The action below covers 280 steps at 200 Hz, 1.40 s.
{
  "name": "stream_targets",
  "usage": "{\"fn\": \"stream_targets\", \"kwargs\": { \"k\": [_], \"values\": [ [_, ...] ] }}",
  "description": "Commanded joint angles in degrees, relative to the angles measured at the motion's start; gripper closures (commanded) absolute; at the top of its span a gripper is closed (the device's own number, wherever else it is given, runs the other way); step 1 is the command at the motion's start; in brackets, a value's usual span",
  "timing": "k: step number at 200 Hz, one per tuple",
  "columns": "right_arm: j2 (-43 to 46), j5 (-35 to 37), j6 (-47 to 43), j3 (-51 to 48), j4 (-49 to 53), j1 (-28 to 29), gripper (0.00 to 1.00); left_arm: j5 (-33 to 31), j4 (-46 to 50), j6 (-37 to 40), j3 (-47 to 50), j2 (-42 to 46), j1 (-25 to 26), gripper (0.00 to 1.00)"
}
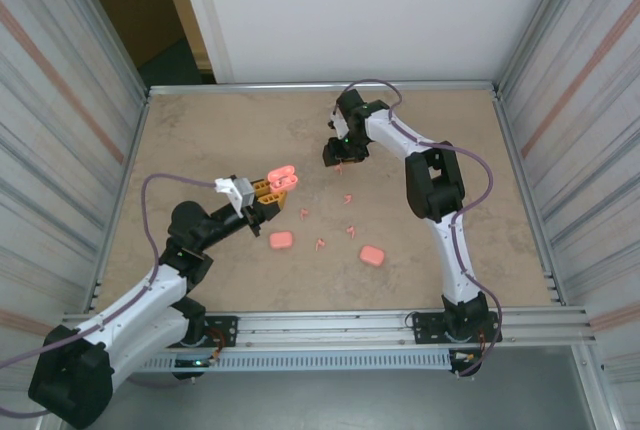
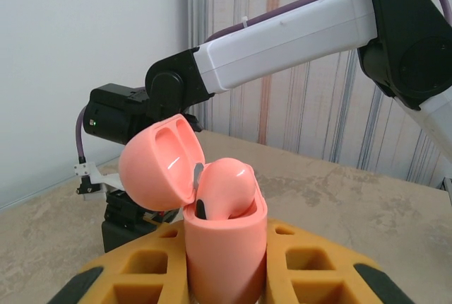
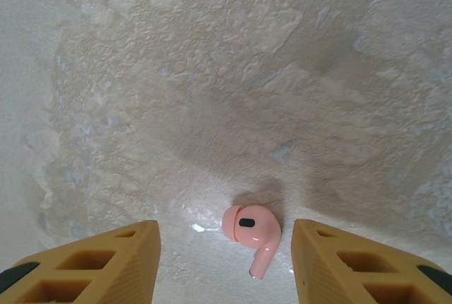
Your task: Insert the wireless bluetooth earbuds into the charging case
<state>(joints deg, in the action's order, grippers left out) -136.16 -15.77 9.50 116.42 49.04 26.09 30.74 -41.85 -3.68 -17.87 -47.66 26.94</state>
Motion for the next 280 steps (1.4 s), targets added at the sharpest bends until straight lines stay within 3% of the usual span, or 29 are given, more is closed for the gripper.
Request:
{"fn": "stream_targets", "kwargs": {
  "k": [1, 103, 179, 222, 280],
  "values": [
    [-2.13, 1.10, -1.76, 1.70, 2.11, 0.53, 0.49, -0.68, -0.69, 0.86, 0.37, 1.02, -0.35, 1.00],
    [-3.81, 2.50, -2.33, 1.97, 2.69, 0.98, 0.54, -0.67, -0.03, 1.17, 0.02, 1.04, -0.40, 1.00],
    [-4.46, 2.70, -2.66, 1.97, 2.62, 1.25, 0.68, -0.60, 0.34, 1.05, 0.18, 1.37, -0.37, 1.00],
    [-2.51, 2.84, -3.15, 0.97, 1.54, 1.56, 0.75, -0.86, 0.65, 1.07, 0.34, 1.82, -0.33, 1.00],
    [4.09, 2.80, -2.91, -4.70, -2.73, 1.60, 0.76, -1.12, 0.56, 0.91, 0.54, 1.74, -0.44, 1.00]
  ]
}}
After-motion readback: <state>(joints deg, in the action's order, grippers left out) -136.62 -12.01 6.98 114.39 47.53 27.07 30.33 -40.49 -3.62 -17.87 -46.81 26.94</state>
